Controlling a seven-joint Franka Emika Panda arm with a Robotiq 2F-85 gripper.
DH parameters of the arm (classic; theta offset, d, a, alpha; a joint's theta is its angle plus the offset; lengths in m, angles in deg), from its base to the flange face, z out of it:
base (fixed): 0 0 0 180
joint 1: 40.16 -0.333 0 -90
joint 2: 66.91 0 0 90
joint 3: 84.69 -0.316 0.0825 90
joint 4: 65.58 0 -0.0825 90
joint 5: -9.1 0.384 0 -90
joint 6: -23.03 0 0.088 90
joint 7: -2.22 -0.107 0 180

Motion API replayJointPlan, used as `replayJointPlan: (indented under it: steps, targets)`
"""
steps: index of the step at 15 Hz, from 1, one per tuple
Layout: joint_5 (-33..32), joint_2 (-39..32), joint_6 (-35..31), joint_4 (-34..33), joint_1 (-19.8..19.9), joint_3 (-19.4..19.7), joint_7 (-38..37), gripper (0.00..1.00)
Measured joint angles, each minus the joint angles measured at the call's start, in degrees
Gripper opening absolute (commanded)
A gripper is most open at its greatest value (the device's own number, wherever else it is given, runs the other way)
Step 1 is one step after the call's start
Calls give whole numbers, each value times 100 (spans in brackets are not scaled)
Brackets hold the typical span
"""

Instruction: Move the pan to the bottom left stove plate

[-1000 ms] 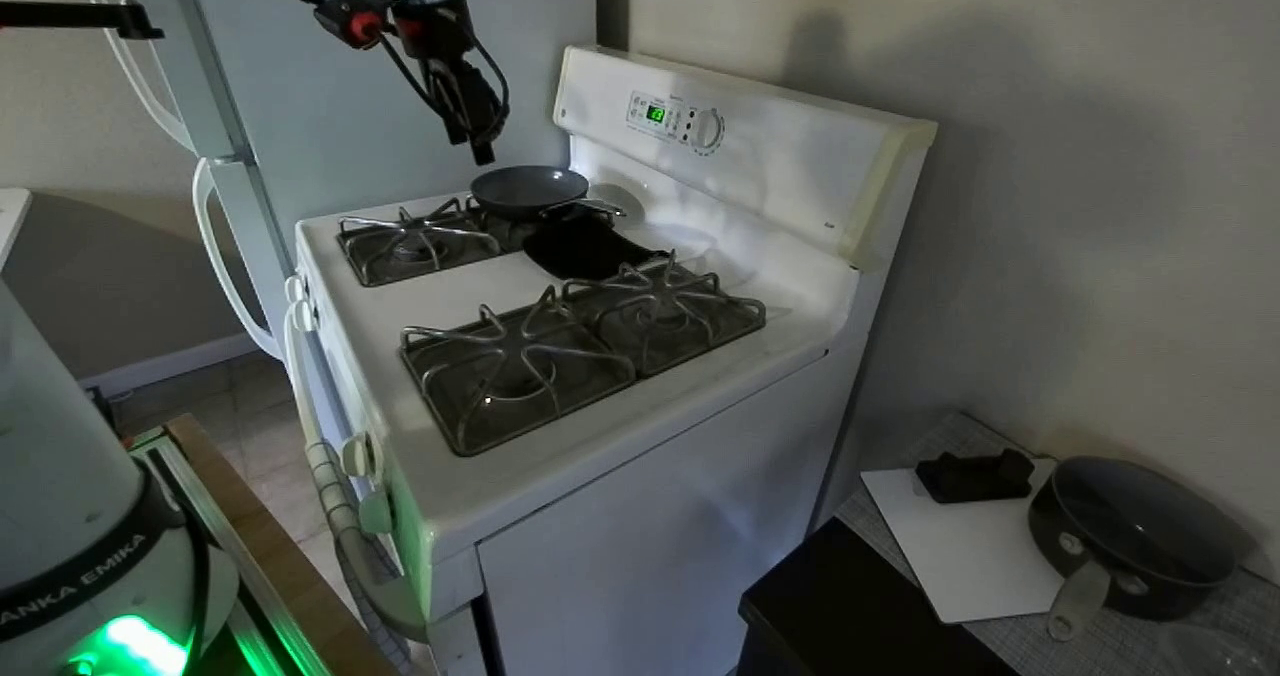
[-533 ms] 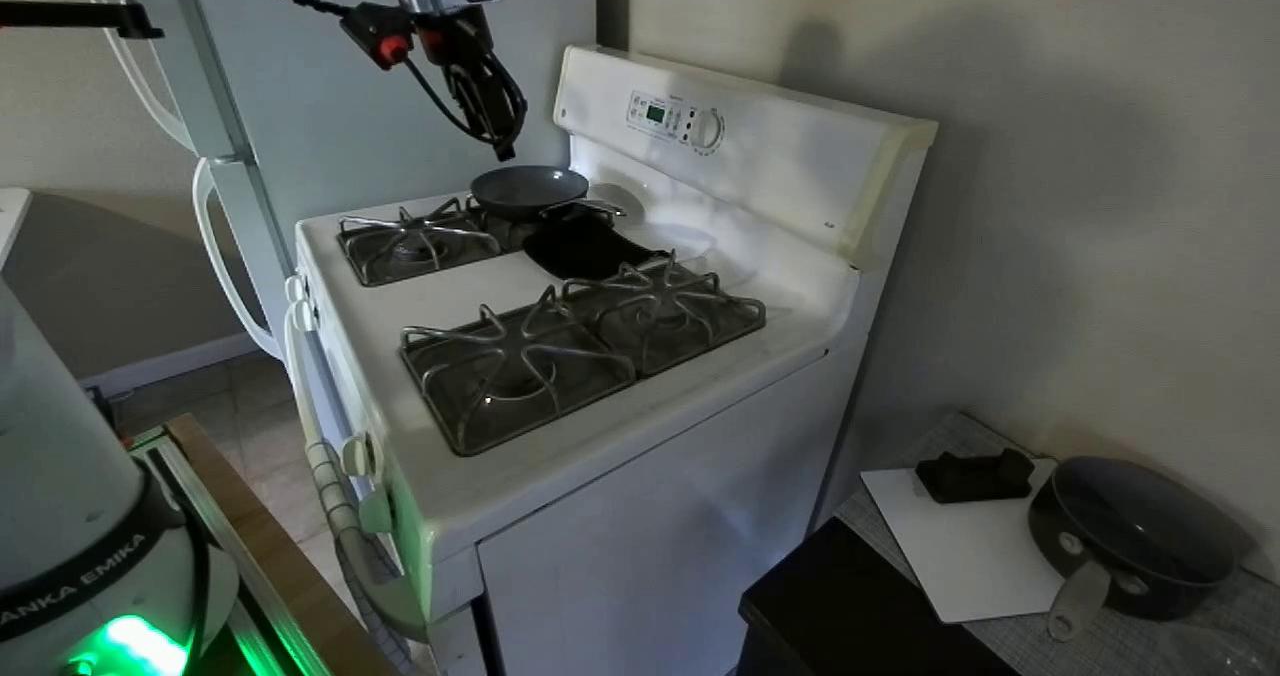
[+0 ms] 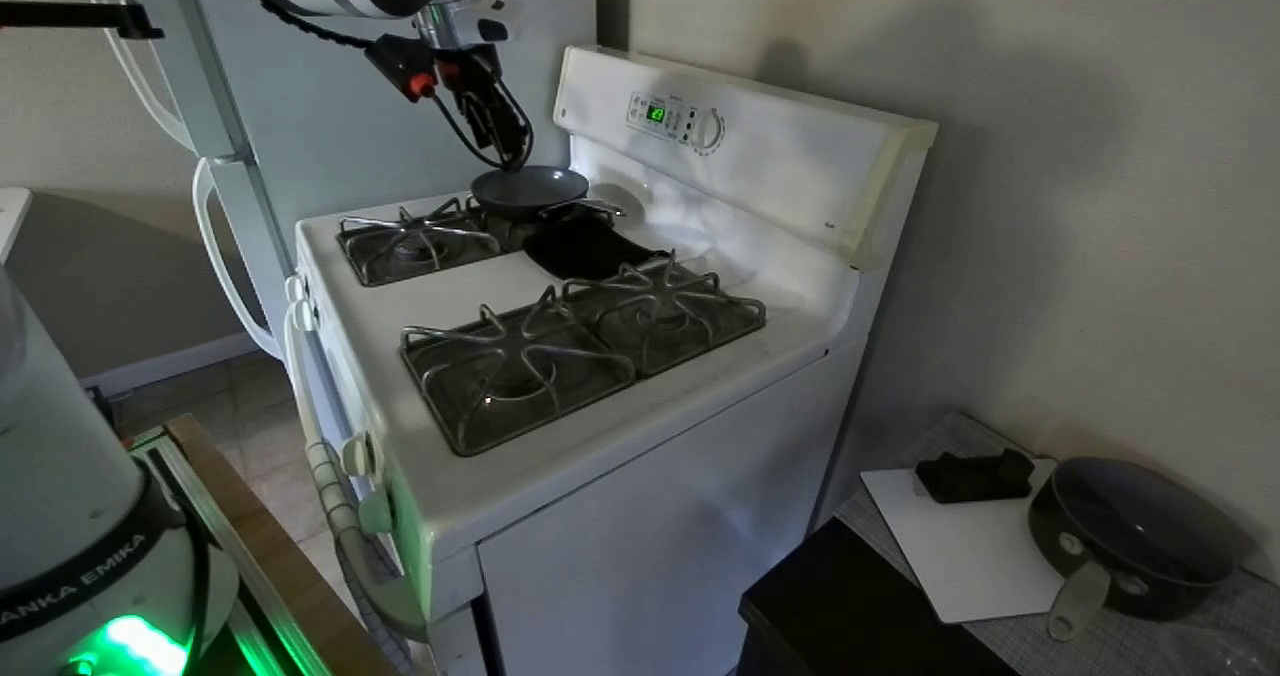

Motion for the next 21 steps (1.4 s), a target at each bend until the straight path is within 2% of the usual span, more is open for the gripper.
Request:
replayJointPlan:
  steps: [7, 12, 14, 15, 18, 19, 21]
  targets:
    - [-260, -911, -2, -644, -248, 40, -447, 100]
    - [-475, -1474, -2, -997, -485, 277, -904, 100]
    - [-498, -1671, -2, -1132, -578, 393, -999, 91]
    - [-498, -1756, -2, -1193, -623, 445, -1020, 80]
    - [-498, -1976, -2, -1361, -755, 570, -1089, 69]
    - [-498, -2037, -2, -1410, -798, 602, -1139, 75]
    - [-498, -2139, -1, -1483, -882, 660, -1183, 74]
